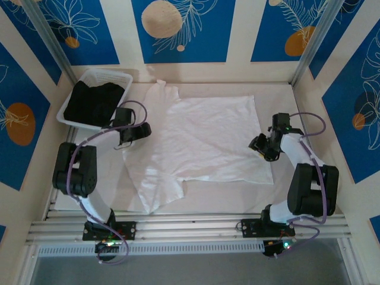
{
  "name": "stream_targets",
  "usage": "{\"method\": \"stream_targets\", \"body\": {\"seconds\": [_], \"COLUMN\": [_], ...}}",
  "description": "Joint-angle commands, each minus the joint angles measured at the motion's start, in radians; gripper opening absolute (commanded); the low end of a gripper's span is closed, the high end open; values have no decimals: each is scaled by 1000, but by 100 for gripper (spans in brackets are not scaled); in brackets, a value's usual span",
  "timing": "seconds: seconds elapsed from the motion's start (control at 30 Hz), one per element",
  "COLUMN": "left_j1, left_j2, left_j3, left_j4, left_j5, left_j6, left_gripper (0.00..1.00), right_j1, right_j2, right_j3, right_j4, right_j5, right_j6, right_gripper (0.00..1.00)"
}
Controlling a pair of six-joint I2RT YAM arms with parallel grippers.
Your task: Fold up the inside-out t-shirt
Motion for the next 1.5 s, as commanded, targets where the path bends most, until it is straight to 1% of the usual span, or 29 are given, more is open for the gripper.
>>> {"method": "stream_targets", "body": {"seconds": [0.0, 0.07, 0.13, 0.23, 0.3, 0.37, 0.5, 0.6, 0.73, 0.87, 1.03, 1.13, 1.2, 1.3, 1.43, 1.47], "left_j1": [0, -17, -54, -111, -147, -165, -169, -169, -172, -178, -192, -218, -251, -310, -392, -414], "left_j2": [-151, -211, -260, -320, -364, -395, -409, -394, -377, -375, -390, -424, -460, -517, -582, -595], "left_j3": [-81, -104, -122, -146, -172, -204, -220, -209, -206, -215, -231, -261, -283, -319, -372, -384], "left_j4": [-31, -49, -51, -66, -68, -59, -52, -50, -35, -35, -85, -149, -221, -325, -455, -493], "left_j5": [51, 70, 87, 89, 83, 71, 76, 86, 106, 103, 104, 80, 40, -8, -54, -67], "left_j6": [1, -17, -31, -45, -53, -65, -60, -49, -50, -47, -49, -59, -67, -102, -189, -211], "left_gripper": [79, 79, 79, 79, 79, 79, 79, 79, 79, 79, 79, 77, 77, 75, 69, 66], "right_j1": [-42, -55, -59, -66, -70, -70, -72, -82, -112, -132, -143, -145, -149, -148, -143, -143], "right_j2": [-84, -113, -120, -129, -127, -121, -91, -46, 4, 55, 92, 85, 69, 27, -54, -71], "right_j3": [-60, -93, -105, -140, -171, -186, -181, -170, -164, -141, -137, -143, -149, -155, -187, -196], "right_j4": [-95, -116, -147, -186, -210, -232, -248, -246, -227, -201, -155, -138, -127, -109, -69, -56], "right_j5": [44, 26, 41, 82, 86, 100, 202, 246, 259, 262, 191, 166, 155, 139, 92, 76], "right_j6": [16, 38, 63, 108, 159, 205, 241, 244, 229, 182, 148, 127, 110, 86, 76, 73], "right_gripper": [51, 52, 52, 52, 52, 52, 52, 52, 52, 50, 40, 27, 19, 12, 5, 4]}}
